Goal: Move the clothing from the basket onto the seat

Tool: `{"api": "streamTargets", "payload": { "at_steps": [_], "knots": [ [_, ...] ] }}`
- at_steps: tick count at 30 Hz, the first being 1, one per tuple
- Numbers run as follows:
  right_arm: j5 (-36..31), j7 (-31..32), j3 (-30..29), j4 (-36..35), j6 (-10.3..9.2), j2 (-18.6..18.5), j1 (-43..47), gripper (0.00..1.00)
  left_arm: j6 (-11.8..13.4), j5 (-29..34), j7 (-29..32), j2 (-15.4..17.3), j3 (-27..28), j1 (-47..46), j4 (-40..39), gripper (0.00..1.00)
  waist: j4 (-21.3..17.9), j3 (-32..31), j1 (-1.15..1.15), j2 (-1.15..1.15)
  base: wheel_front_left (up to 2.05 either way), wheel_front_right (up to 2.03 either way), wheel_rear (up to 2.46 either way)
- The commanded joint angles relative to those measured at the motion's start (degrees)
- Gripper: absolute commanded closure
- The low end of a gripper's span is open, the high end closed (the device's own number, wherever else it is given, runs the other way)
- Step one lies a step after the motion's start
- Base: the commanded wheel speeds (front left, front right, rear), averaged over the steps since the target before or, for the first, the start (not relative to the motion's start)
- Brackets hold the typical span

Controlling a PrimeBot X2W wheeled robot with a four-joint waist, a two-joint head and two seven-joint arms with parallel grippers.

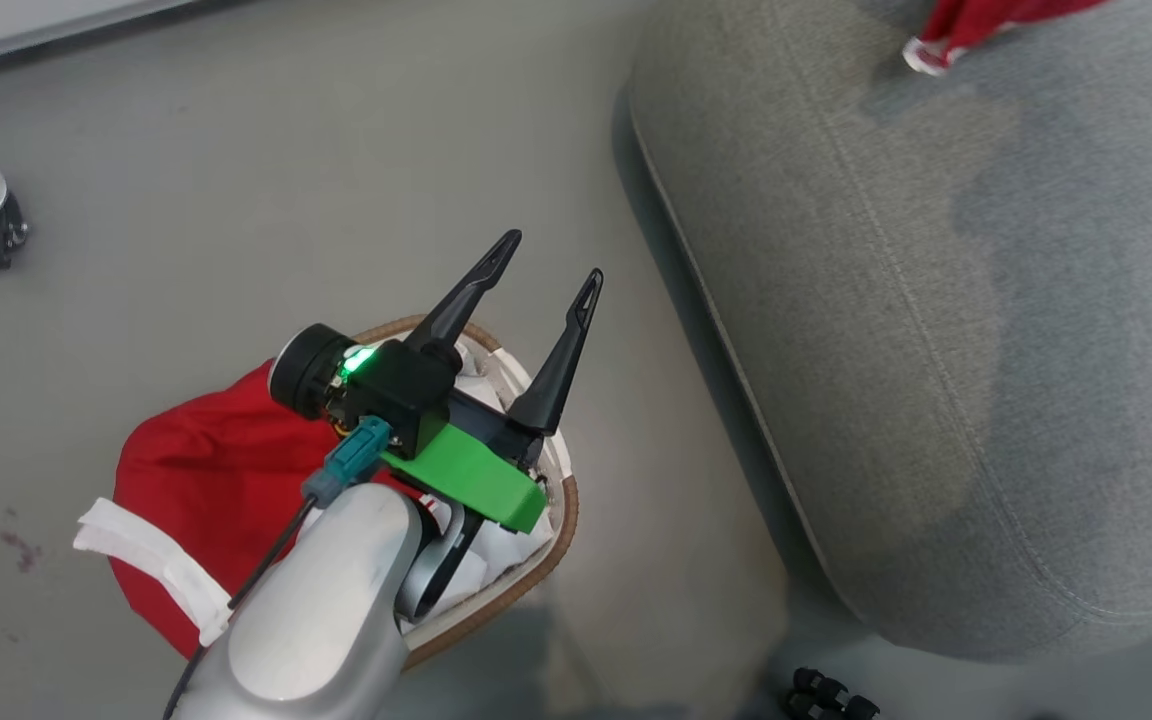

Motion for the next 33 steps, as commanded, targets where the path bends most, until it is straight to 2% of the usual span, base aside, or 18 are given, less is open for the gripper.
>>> {"api": "streamTargets", "payload": {
  "at_steps": [1, 7, 8, 11, 13, 14, 15, 16, 24, 33],
  "knots": [
    [-1.6, 0.0, -2.2, 0.2, -0.08, 0.4, 0.0, 1.00, -0.1, -0.1, 0.0, 0.8, 0.3, -1.6, -0.4, 0.00, 4.9, 5.4, -0.01, 0.00, 0.00, 0.00, 0.00],
    [-6.9, 0.0, -9.0, 3.2, -0.08, 2.7, 5.5, 1.00, -0.1, -0.4, 0.0, 1.6, -0.2, -2.6, -0.3, 0.00, 6.3, 7.2, -0.01, 0.00, 0.00, 0.00, 0.00],
    [-7.7, 0.0, -9.8, 4.0, -0.08, 3.2, 6.8, 0.91, -0.1, -0.4, 0.0, 1.7, 0.1, -2.6, -0.3, 0.00, 6.2, 7.0, -0.01, 0.00, 0.00, 0.00, 0.00],
    [-8.9, 0.0, -12.3, 5.2, -0.08, 4.5, 10.9, 0.79, -0.1, -0.6, 0.0, 1.8, 0.5, -1.7, 0.1, 0.00, 5.7, 6.3, -0.01, 0.00, 0.00, 0.00, 0.00],
    [-9.5, 0.0, -13.8, 5.3, -0.08, 5.2, 14.0, 0.64, -0.1, -0.7, 0.0, 1.7, 0.6, -1.0, 0.6, 0.00, 5.4, 5.3, -0.01, 0.00, 0.00, 0.00, 0.00],
    [-9.5, 0.0, -15.0, 5.1, -0.08, 5.6, 15.7, 0.51, -0.1, -0.7, 0.0, 1.6, 0.7, -0.6, 0.9, 0.00, 5.2, 4.7, -0.01, 0.00, 0.00, 0.00, 0.00],
    [-9.3, 0.0, -15.7, 4.6, -0.08, 5.8, 16.9, 0.24, -0.1, -0.8, 0.0, 1.5, 0.8, -0.4, 1.1, 0.00, 5.1, 4.3, -0.01, 0.00, 0.00, 0.00, 0.00],
    [-9.0, 0.0, -16.4, 4.3, -0.08, 6.3, 18.7, 0.00, -0.1, -0.8, 0.0, 1.3, 1.0, -0.2, 1.4, 0.00, 4.9, 3.6, -0.01, 0.00, 0.00, 0.00, 0.00],
    [-6.2, 0.0, -20.1, -3.2, -0.08, 9.5, 31.4, 0.00, -0.2, 0.5, 0.0, -0.5, 2.7, 2.5, 1.6, 0.00, 4.2, -1.7, -0.01, 0.00, 0.00, 0.00, 0.00],
    [-2.6, 0.0, -15.7, -12.9, -0.08, 12.6, 38.4, 0.00, -0.2, 1.6, 0.0, -2.0, 4.4, 7.1, 1.4, 0.00, 5.0, -8.4, -0.01, 0.00, 0.00, 0.00, 0.00]
  ]
}}
